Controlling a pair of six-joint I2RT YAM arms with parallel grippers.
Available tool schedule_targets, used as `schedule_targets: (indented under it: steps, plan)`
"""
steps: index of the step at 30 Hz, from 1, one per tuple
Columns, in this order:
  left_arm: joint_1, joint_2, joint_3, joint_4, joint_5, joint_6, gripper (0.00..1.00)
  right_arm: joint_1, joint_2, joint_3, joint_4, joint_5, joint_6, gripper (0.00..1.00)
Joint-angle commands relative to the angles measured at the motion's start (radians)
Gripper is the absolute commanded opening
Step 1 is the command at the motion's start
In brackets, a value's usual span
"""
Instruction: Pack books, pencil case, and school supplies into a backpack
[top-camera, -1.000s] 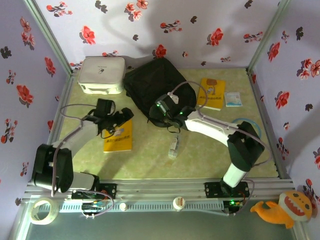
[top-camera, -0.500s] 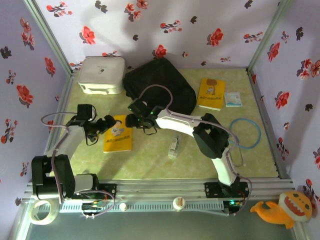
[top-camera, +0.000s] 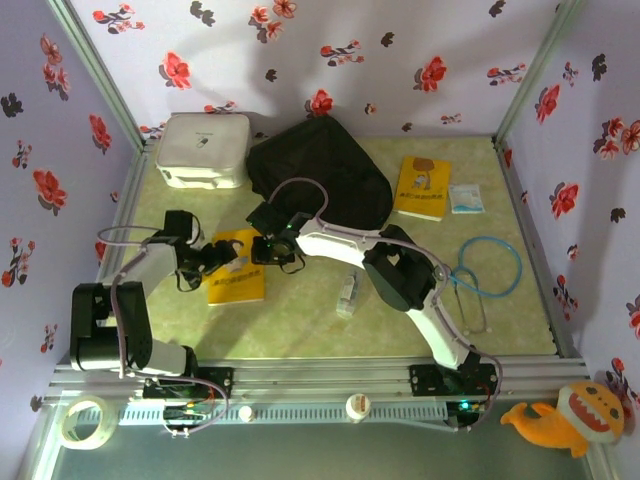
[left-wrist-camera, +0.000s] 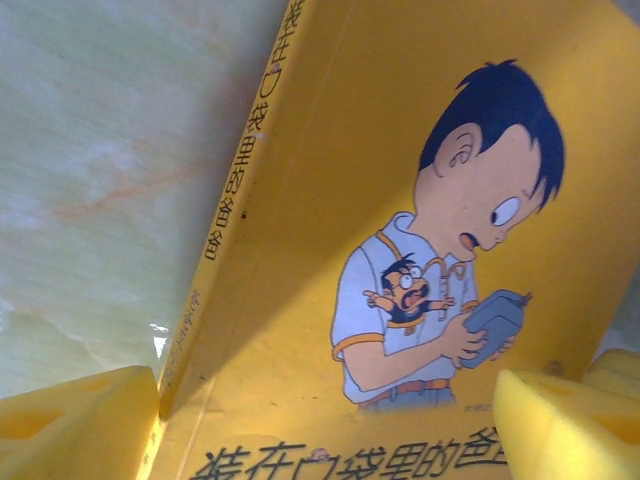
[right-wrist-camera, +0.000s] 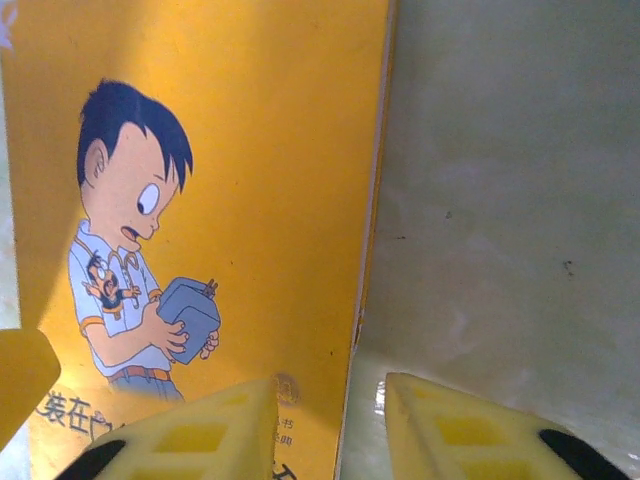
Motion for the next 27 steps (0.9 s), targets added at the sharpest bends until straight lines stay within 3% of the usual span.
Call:
schedule_targets:
  steps: [1, 11, 21, 27]
  plan:
    - [-0.017, 0.016, 0.014, -0.011, 0.033, 0.026, 0.87, 0.007, 0.031, 0.035, -0.046, -0.022, 0.0, 0.29]
    - [-0.021, 0.022, 0.014, -0.003, 0.083, 0.019, 0.87, 0.003, 0.06, 0.035, -0.095, 0.008, 0.006, 0.2]
    - [-0.022, 0.044, -0.005, 0.018, 0.075, -0.005, 0.88, -0.005, 0.064, 0.002, -0.093, 0.011, 0.015, 0.18]
    - [-0.024, -0.009, 0.016, 0.017, 0.213, -0.022, 0.83, -0.014, 0.062, -0.019, -0.074, -0.006, 0.032, 0.17]
